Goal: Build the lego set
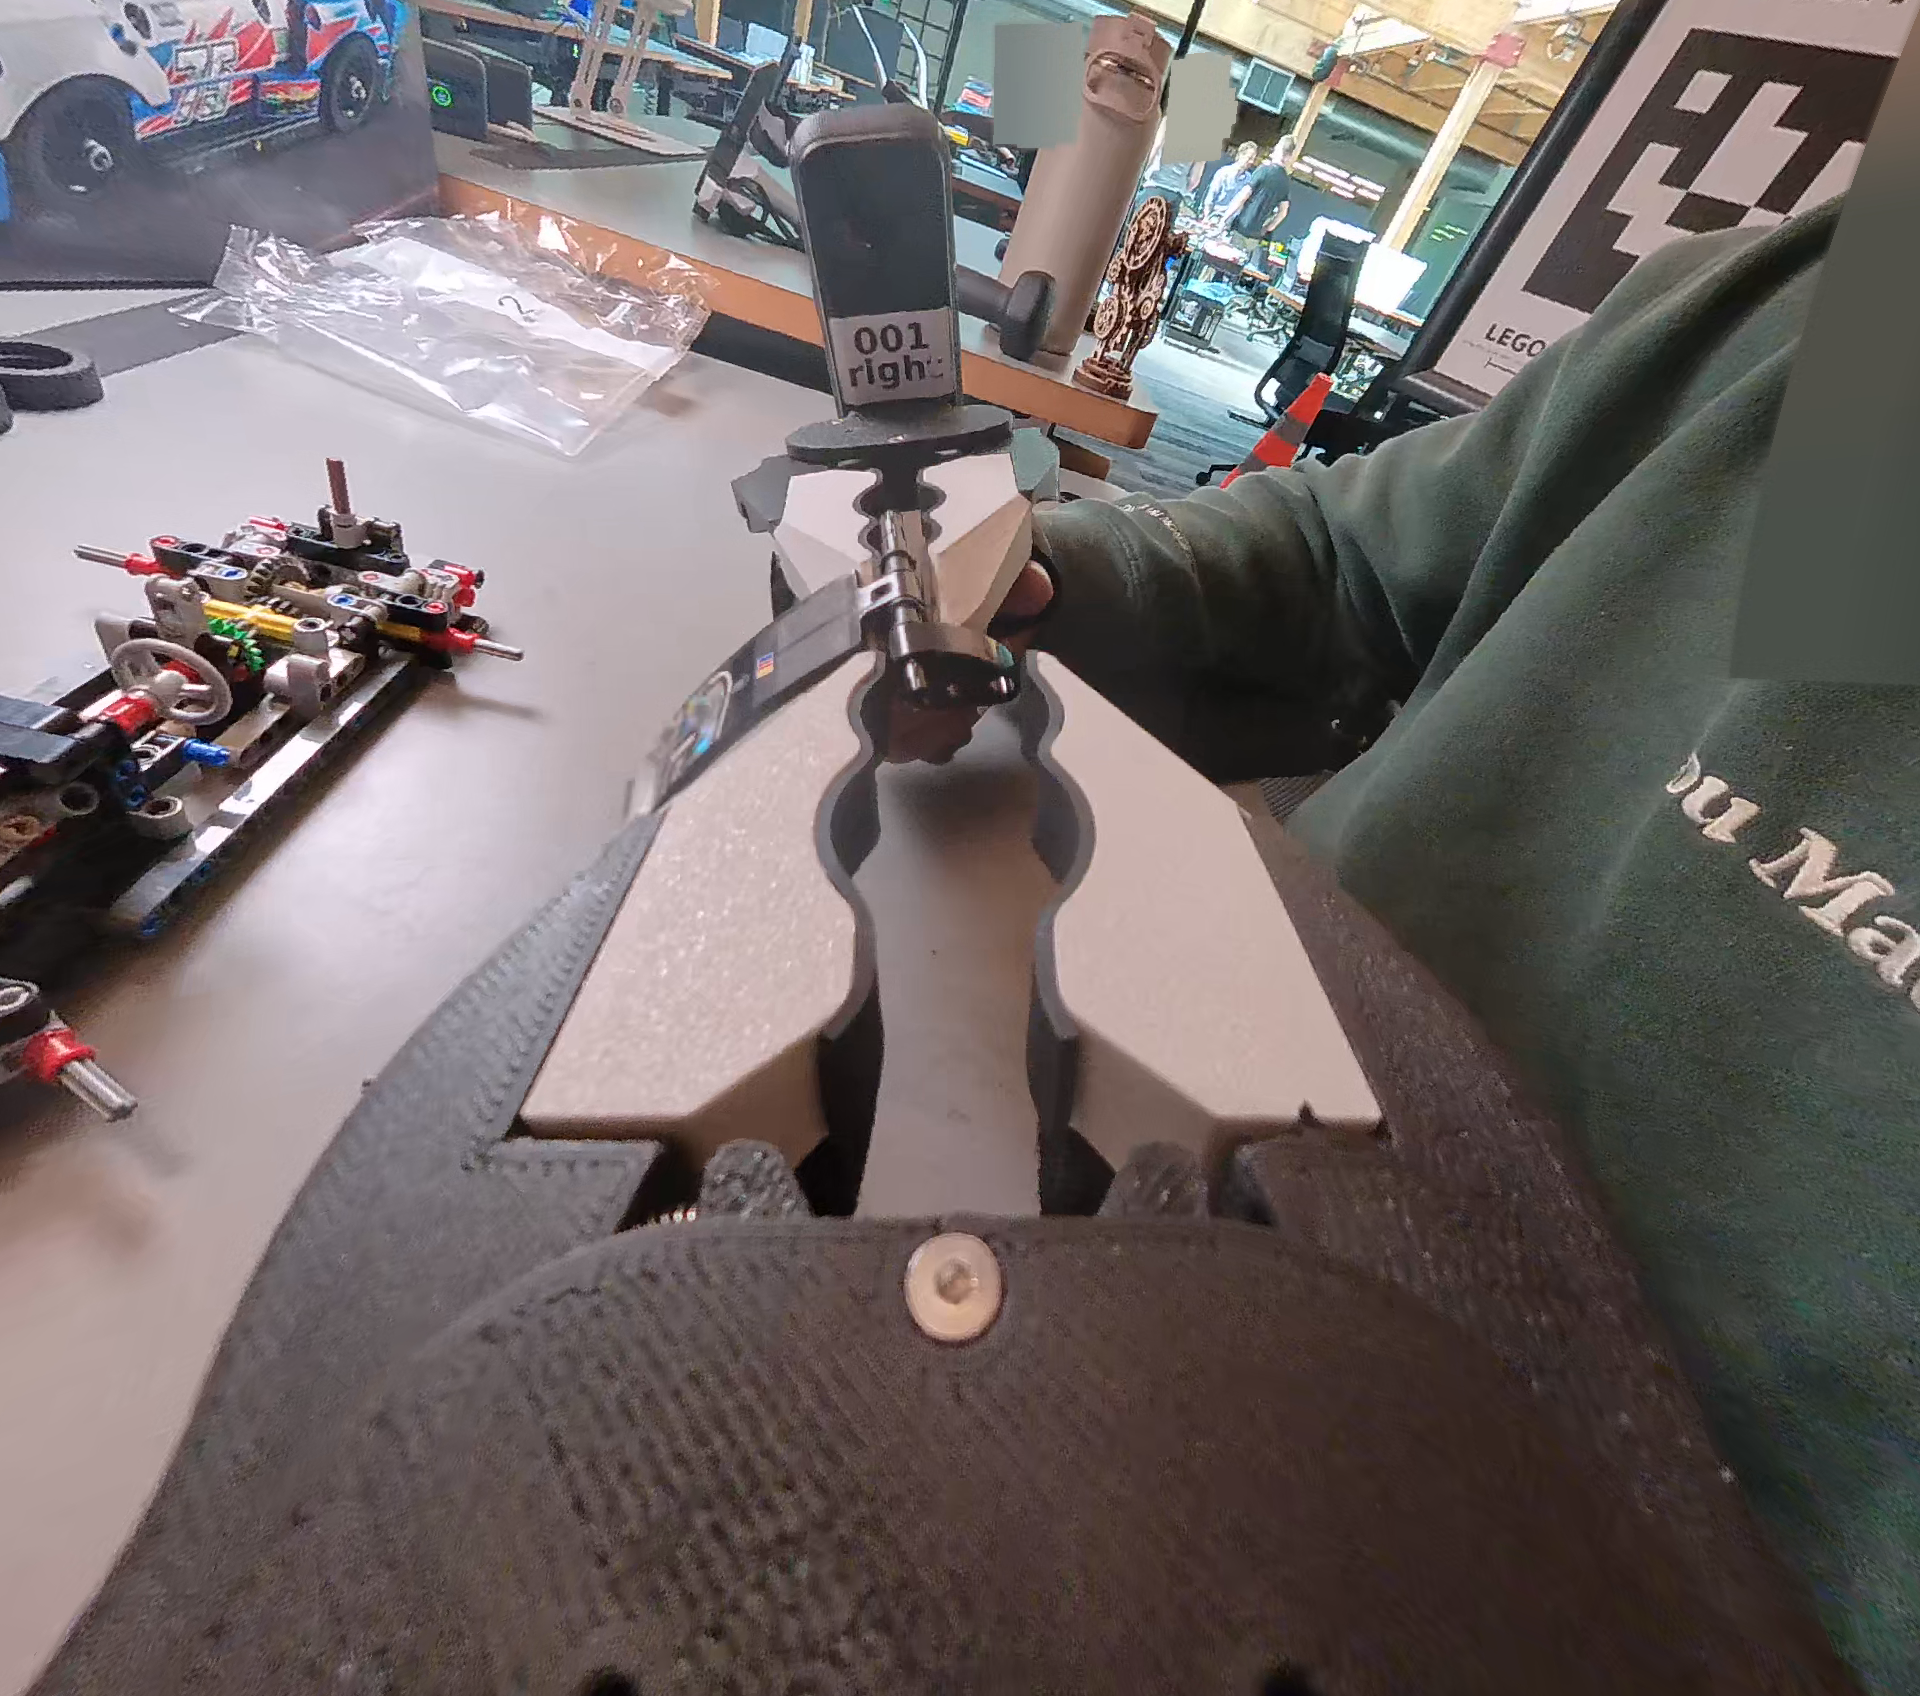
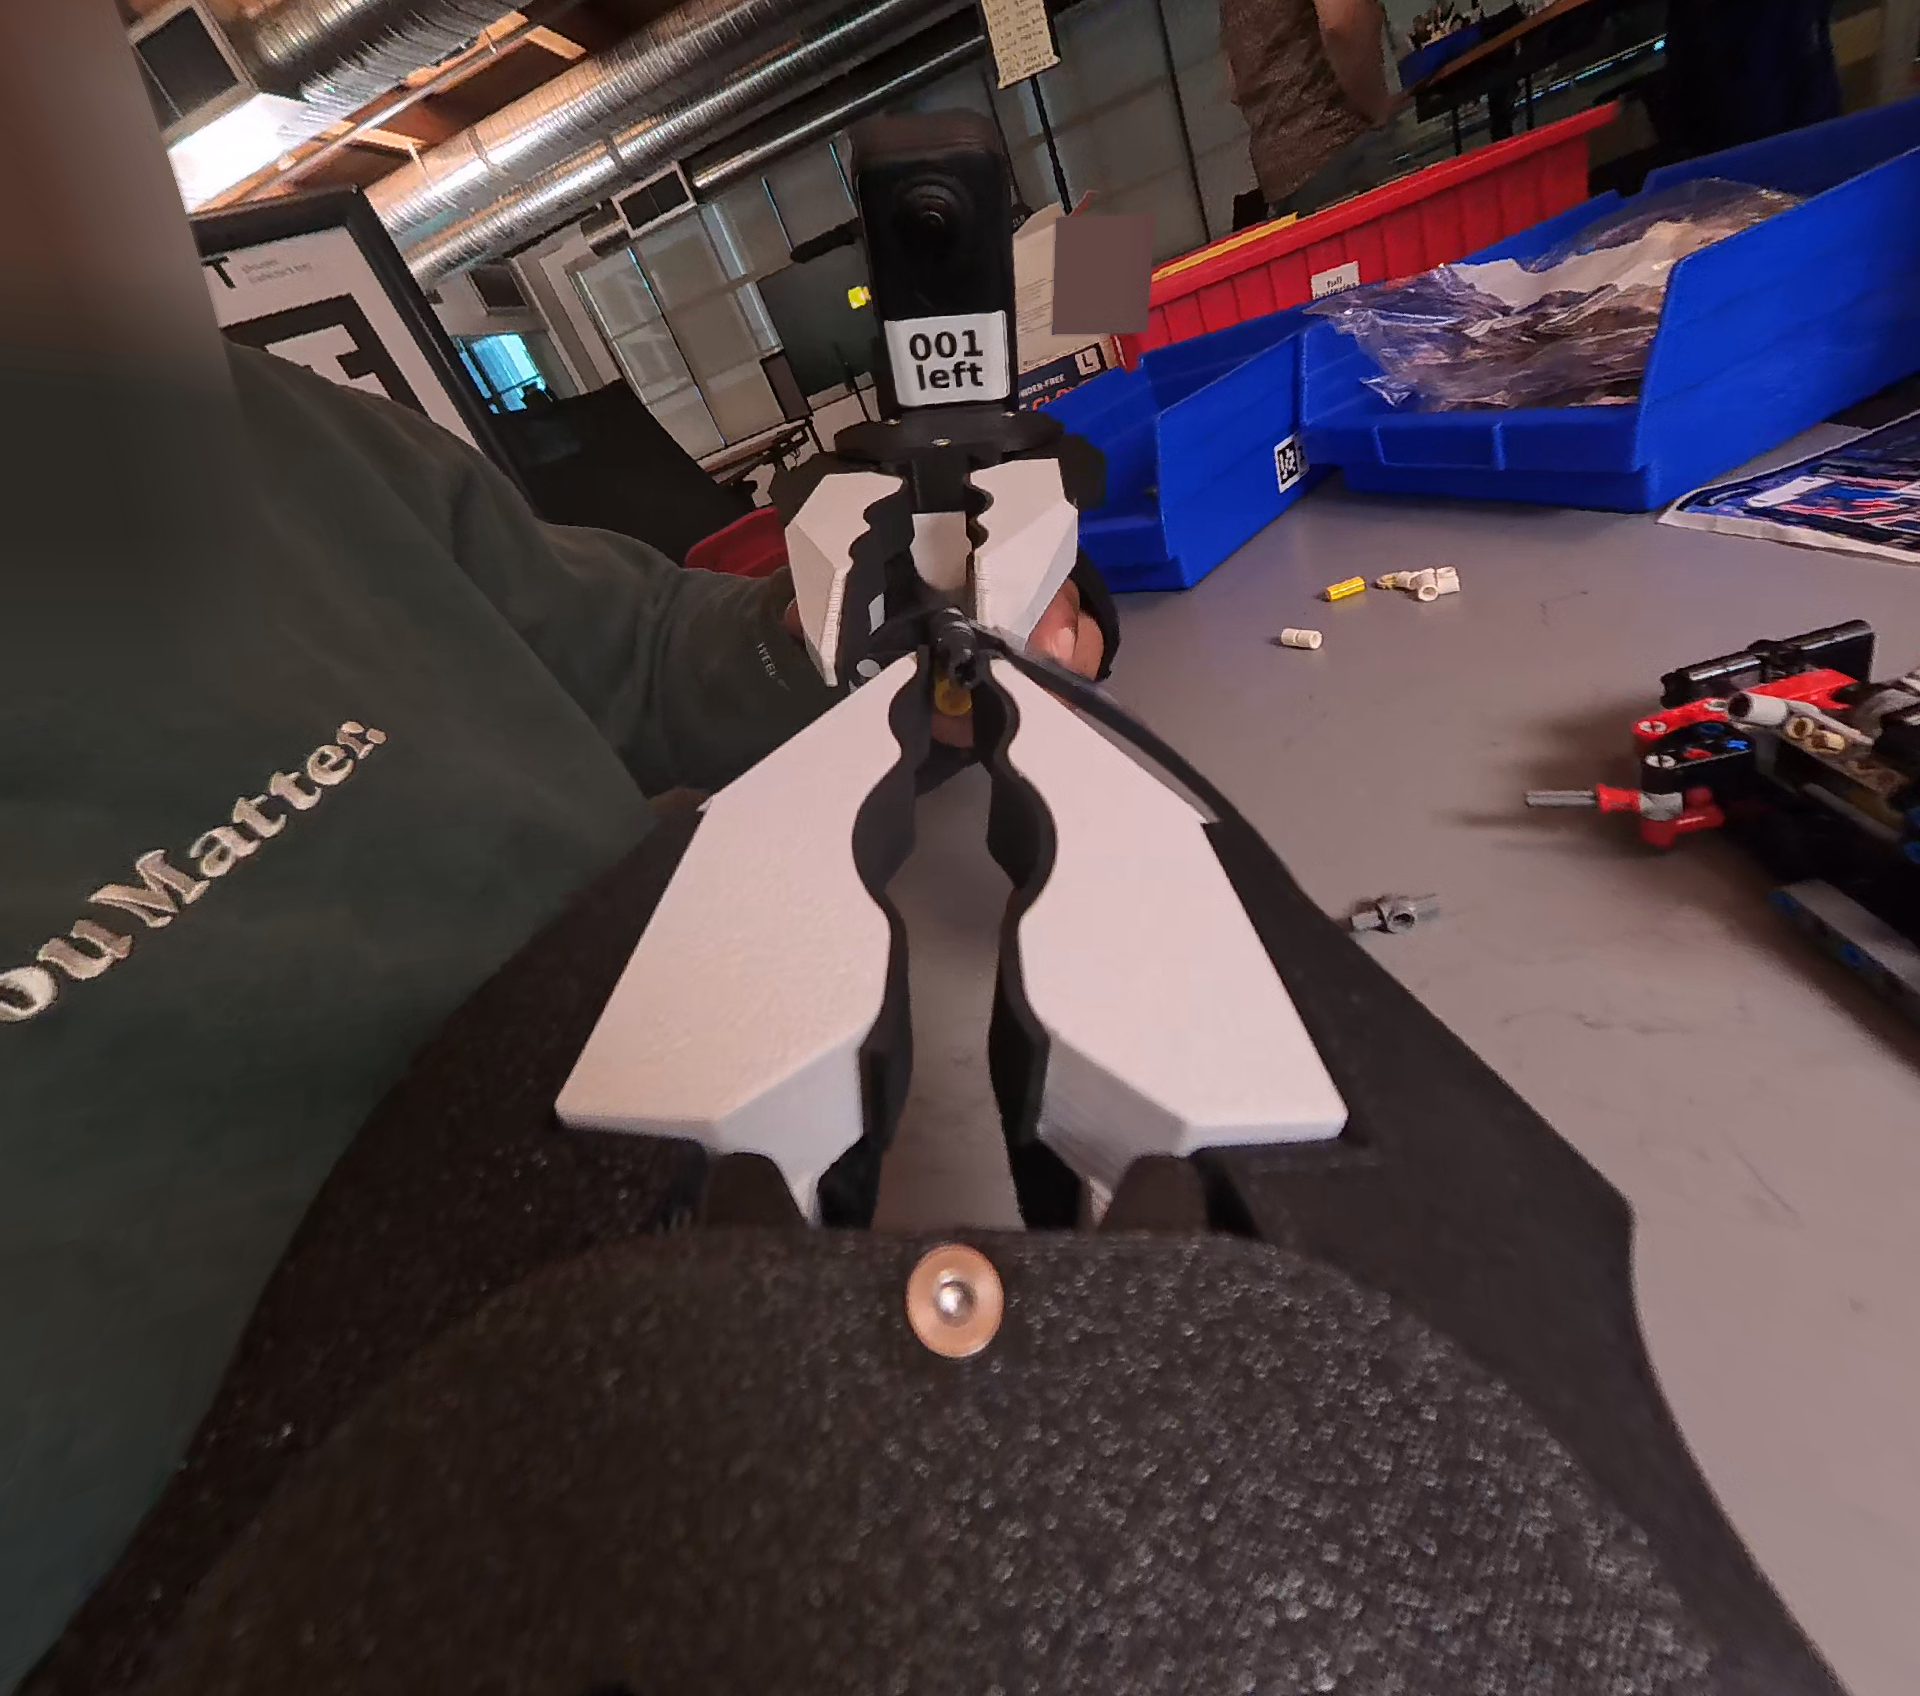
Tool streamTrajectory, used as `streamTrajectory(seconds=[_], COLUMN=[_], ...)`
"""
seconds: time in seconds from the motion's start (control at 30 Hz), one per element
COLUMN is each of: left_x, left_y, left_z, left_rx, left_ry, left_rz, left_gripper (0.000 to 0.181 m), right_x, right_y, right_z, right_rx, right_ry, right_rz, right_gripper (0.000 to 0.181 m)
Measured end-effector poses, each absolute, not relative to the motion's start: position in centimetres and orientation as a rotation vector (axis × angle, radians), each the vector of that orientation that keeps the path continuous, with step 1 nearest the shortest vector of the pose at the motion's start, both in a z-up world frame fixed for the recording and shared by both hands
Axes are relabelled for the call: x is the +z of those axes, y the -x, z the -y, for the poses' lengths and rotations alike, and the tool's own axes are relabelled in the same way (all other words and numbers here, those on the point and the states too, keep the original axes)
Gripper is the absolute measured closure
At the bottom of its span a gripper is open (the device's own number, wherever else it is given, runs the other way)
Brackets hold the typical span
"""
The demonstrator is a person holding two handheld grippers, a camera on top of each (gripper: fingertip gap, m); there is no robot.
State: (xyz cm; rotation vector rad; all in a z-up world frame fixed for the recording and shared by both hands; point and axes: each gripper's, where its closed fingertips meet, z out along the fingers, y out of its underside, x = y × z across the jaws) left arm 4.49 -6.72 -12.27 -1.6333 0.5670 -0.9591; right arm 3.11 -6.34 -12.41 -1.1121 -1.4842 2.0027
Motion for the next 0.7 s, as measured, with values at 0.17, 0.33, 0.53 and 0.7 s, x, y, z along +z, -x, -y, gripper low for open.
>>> streamTrajectory(seconds=[0.17,0.33,0.53,0.7], left_x=[-12.66,-13.0,-13.06,-12.45], left_y=[-4.36,-4.45,-4.56,-4.34], left_z=[6.64,6.57,6.61,6.51], left_rx=[-0.957,-0.961,-0.989,-1.005], left_ry=[1.648,1.651,1.637,1.615], left_rz=[-0.57,-0.566,-0.555,-0.55], left_gripper=[0.16,0.16,0.16,0.16], right_x=[-12.76,-13.15,-13.25,-12.58], right_y=[-2.97,-3.04,-3.19,-3.06], right_z=[6.33,6.3,6.37,6.21], right_rx=[1.913,1.87,1.901,1.919], right_ry=[1.099,1.113,1.132,1.129], right_rz=[1.511,1.536,1.535,1.521], right_gripper=[0.177,0.177,0.177,0.178])
